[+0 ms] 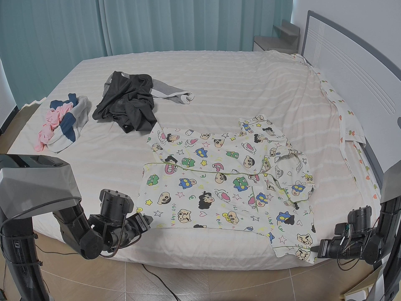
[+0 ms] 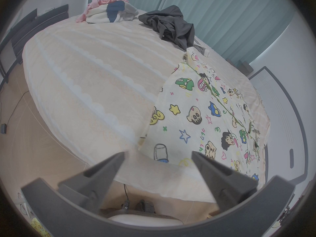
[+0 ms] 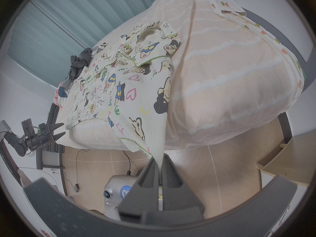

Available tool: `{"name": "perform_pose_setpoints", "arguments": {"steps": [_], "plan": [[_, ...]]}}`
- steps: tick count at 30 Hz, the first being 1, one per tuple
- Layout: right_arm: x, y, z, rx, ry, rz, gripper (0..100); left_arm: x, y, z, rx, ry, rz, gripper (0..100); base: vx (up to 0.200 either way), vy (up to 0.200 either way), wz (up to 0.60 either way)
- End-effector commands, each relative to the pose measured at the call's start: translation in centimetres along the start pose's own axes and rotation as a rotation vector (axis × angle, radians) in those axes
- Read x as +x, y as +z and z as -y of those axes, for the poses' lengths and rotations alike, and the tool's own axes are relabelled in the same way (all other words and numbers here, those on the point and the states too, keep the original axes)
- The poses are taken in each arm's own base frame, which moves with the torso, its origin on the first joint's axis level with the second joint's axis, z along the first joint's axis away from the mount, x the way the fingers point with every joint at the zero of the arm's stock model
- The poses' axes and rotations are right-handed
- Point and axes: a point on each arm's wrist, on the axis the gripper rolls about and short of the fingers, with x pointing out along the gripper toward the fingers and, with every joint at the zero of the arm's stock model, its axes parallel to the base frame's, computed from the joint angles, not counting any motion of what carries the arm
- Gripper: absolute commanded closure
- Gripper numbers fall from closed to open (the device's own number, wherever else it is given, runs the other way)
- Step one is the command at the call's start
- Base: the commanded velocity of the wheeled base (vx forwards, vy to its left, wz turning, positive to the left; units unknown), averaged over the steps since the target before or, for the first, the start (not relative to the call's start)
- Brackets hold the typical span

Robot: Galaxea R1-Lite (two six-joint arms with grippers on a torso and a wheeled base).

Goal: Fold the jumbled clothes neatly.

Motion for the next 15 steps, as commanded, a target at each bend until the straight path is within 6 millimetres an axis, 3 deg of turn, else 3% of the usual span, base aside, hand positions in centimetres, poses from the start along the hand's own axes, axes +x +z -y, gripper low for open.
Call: {"name": "perform_pose_setpoints", "arguments": {"steps": [1,11,15], "plan": [[-0.2,-0.4,0.1,0.004,-0.005,-0.018,100,0.2,0.2,-0.1,-0.001,0.002,0.005,0,0.000,0.000,0.00],[-0.2,-0.4,0.0,0.003,-0.002,-0.018,100,2.1,0.6,0.7,-0.006,-0.011,0.020,0,0.000,0.000,0.00],[-0.2,-0.4,0.0,0.002,-0.001,-0.015,100,4.1,0.2,0.7,-0.001,0.003,0.017,0,0.000,0.000,0.00]]}}
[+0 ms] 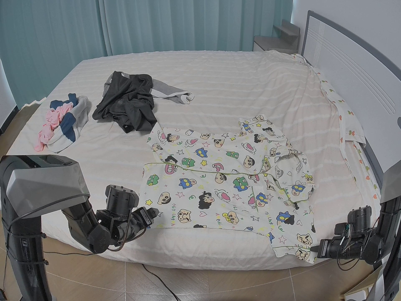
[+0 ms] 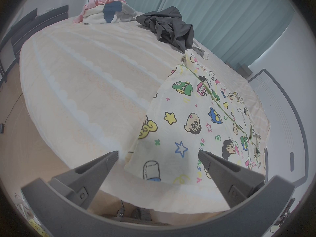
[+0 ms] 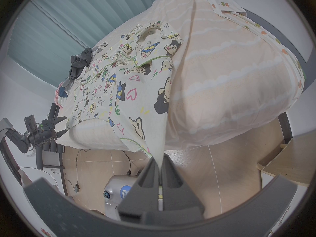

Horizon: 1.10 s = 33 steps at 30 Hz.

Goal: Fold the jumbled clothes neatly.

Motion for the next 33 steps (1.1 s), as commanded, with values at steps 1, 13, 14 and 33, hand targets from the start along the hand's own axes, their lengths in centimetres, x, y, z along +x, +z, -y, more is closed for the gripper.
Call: {"name": "perform_pose_setpoints", "arguments": {"steps": [1,13,14,33], "plan": [[-0.2,-0.4,0.0,0.004,-0.004,-0.016,100,2.2,-0.6,-0.1,0.005,0.020,-0.013,0,0.000,0.000,0.00],[-0.2,-0.4,0.0,0.009,-0.003,-0.018,100,3.2,0.3,1.3,-0.005,-0.025,0.028,0,0.000,0.000,0.00],[-0.2,-0.4,0.0,0.009,-0.003,-0.018,100,3.2,0.2,1.4,-0.002,-0.027,0.025,0,0.000,0.000,0.00],[-0.4,-0.3,0.1,0.013,-0.007,-0.005,100,2.6,-0.6,0.8,0.013,0.001,-0.010,100,0.000,0.000,0.00]]}}
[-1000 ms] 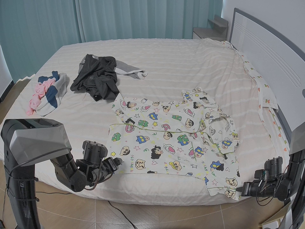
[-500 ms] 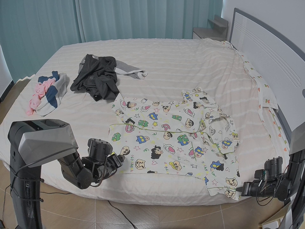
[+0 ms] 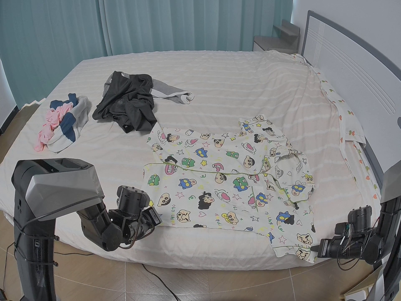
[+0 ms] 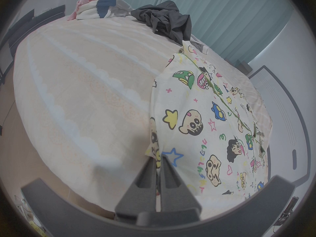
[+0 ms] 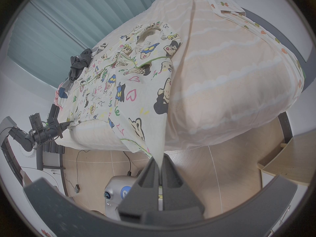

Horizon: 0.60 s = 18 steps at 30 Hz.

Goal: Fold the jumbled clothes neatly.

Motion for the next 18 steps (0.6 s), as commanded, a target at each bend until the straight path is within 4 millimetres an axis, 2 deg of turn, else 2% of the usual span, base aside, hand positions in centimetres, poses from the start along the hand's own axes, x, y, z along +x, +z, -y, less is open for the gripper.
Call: {"name": "perform_pose_setpoints", "arguments": {"steps": [1,6,12,18], "plan": [[-0.4,-0.2,0.1,0.005,-0.005,-0.003,100,-0.9,0.1,-0.3,-0.003,0.009,-0.002,100,0.000,0.000,0.00],[-1.0,0.2,-0.2,0.003,0.003,0.028,100,-2.9,0.0,-0.7,0.002,0.008,-0.015,100,0.000,0.000,0.00],[-1.5,0.4,-0.3,-0.001,0.007,0.045,100,-4.1,0.6,-1.0,-0.010,0.006,0.001,100,0.000,0.000,0.00],[-2.5,-0.1,-0.4,0.005,-0.001,-0.009,100,-4.8,0.0,-1.6,-0.004,0.021,-0.020,100,0.000,0.000,0.00]]}}
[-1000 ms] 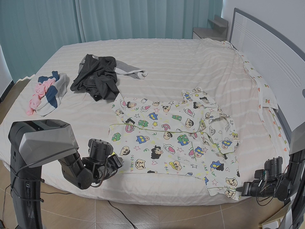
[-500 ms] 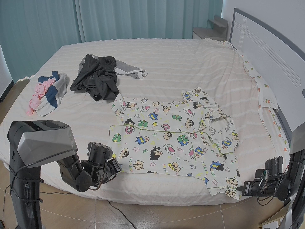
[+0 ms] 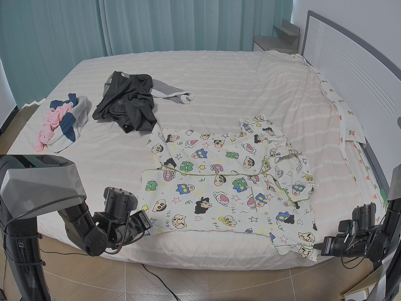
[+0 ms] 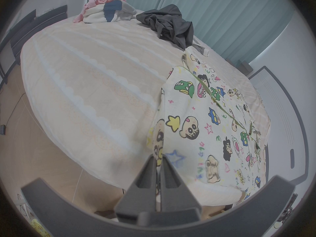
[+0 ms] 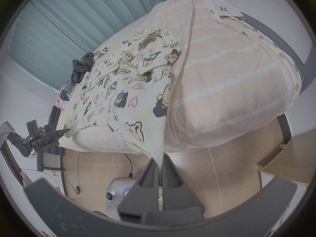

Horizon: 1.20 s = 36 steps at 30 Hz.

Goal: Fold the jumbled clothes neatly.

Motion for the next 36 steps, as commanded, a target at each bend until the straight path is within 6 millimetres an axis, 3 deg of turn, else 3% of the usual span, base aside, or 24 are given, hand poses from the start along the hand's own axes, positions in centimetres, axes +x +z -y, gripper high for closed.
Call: {"name": "perform_pose_setpoints", "arguments": {"steps": [1,17,24,31,32,36], "plan": [[-1.3,-0.6,-0.1,0.002,-0.002,-0.041,100,-0.9,-0.4,-0.3,0.002,0.006,-0.011,100,0.000,0.000,0.00],[-1.4,-1.2,0.0,0.018,-0.020,-0.093,100,-1.6,-1.0,-1.0,-0.010,0.024,-0.031,100,0.000,0.000,0.00],[-1.3,-1.0,-0.2,0.006,-0.008,-0.079,100,-1.0,-0.7,-0.6,-0.018,-0.005,-0.002,100,0.000,0.000,0.00],[-1.3,-0.8,-0.2,0.011,-0.004,-0.062,100,0.6,-1.7,-1.2,-0.004,0.024,-0.031,100,0.000,0.000,0.00],[-1.3,-0.8,-0.2,0.011,-0.004,-0.062,100,0.8,-1.7,-1.2,-0.004,0.025,-0.034,0,0.000,0.000,0.00],[-1.3,-0.8,-0.2,0.012,-0.004,-0.062,100,1.2,-1.8,-1.2,-0.003,0.026,-0.036,0,0.000,0.000,0.00]]}}
